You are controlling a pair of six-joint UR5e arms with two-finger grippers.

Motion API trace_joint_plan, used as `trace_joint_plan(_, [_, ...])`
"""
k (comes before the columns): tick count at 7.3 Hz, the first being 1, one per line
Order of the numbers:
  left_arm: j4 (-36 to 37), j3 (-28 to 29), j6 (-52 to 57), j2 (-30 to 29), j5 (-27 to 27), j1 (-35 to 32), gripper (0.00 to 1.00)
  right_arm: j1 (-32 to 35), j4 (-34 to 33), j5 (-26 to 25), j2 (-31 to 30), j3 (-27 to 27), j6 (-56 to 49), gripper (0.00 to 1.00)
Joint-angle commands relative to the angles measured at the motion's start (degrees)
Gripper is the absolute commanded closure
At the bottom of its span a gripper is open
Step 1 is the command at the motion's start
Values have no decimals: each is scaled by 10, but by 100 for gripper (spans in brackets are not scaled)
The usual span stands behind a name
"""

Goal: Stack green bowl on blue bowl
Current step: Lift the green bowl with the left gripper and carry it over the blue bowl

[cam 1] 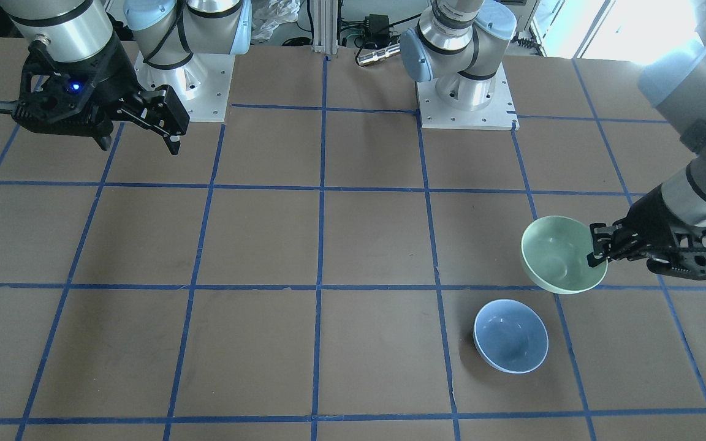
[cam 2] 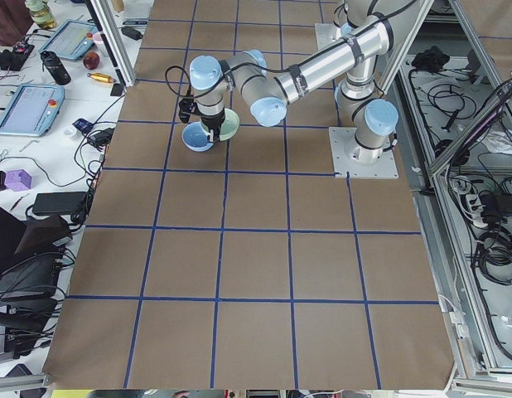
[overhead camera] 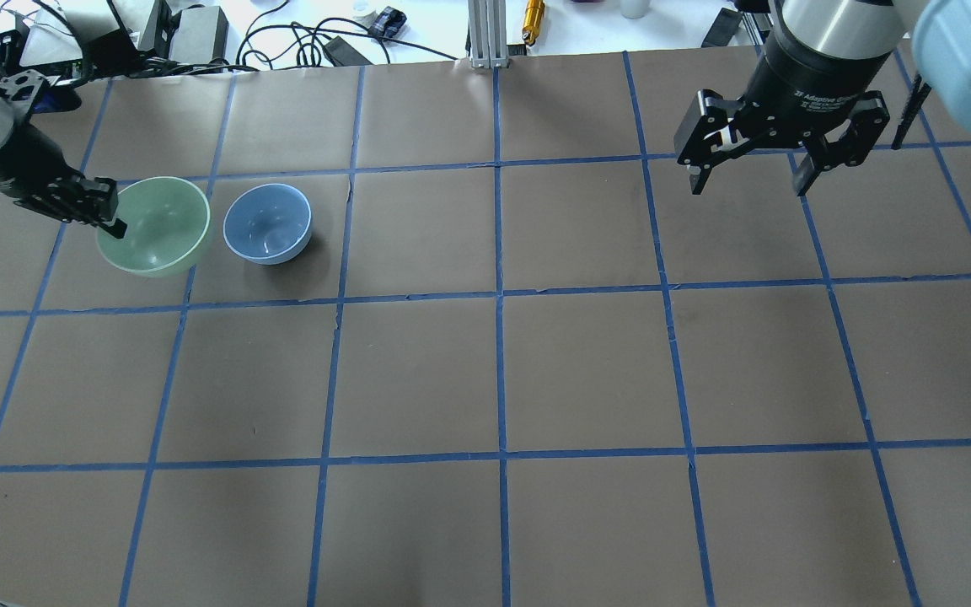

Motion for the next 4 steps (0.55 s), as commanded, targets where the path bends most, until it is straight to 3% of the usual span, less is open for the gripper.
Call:
trace_joint_plan(1, [57,18,-58,-44,-6,-27,96,0,0,0,0,1,0,0])
trace_joint_plan(4, [58,77,-110,-112,-8,-56,96,0,0,0,0,0,0,0])
